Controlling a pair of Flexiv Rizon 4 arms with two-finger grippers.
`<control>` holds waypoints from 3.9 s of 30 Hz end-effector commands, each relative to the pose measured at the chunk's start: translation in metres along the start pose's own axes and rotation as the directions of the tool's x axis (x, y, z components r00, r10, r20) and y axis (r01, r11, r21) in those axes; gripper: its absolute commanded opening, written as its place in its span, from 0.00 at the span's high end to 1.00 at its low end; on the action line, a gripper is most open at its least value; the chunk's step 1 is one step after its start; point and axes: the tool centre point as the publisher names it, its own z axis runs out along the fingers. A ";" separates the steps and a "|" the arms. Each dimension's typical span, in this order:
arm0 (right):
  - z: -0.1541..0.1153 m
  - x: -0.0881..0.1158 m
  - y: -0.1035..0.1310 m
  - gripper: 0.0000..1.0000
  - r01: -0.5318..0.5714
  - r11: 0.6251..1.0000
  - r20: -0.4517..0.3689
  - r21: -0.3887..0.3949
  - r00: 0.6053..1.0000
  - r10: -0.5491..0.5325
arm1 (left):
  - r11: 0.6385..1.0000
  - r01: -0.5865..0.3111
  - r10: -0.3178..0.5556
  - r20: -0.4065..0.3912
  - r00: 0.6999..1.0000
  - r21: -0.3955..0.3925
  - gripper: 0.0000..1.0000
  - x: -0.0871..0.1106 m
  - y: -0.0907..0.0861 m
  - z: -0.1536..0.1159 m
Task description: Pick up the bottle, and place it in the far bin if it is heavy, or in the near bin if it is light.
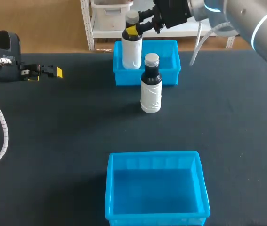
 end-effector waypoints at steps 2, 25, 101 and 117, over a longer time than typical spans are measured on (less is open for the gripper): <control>0.008 0.001 -0.014 1.00 -0.009 0.988 -0.003 -0.157 1.000 0.008 | 1.000 0.000 0.000 0.000 1.000 0.000 0.00 0.000 0.000 0.000; 0.018 0.020 -0.016 1.00 -0.051 0.981 -0.025 -0.189 0.999 0.047 | 1.000 0.000 0.000 0.000 1.000 0.000 0.00 0.000 0.000 0.000; -0.016 0.036 -0.013 0.00 -0.122 0.979 -0.065 -0.161 0.991 0.113 | 1.000 0.000 0.000 0.000 1.000 0.000 0.00 0.000 0.000 0.000; -0.105 0.043 0.008 0.00 -0.132 0.991 -0.065 -0.027 0.989 0.130 | 1.000 0.000 0.000 0.000 1.000 0.000 0.00 0.000 0.000 0.000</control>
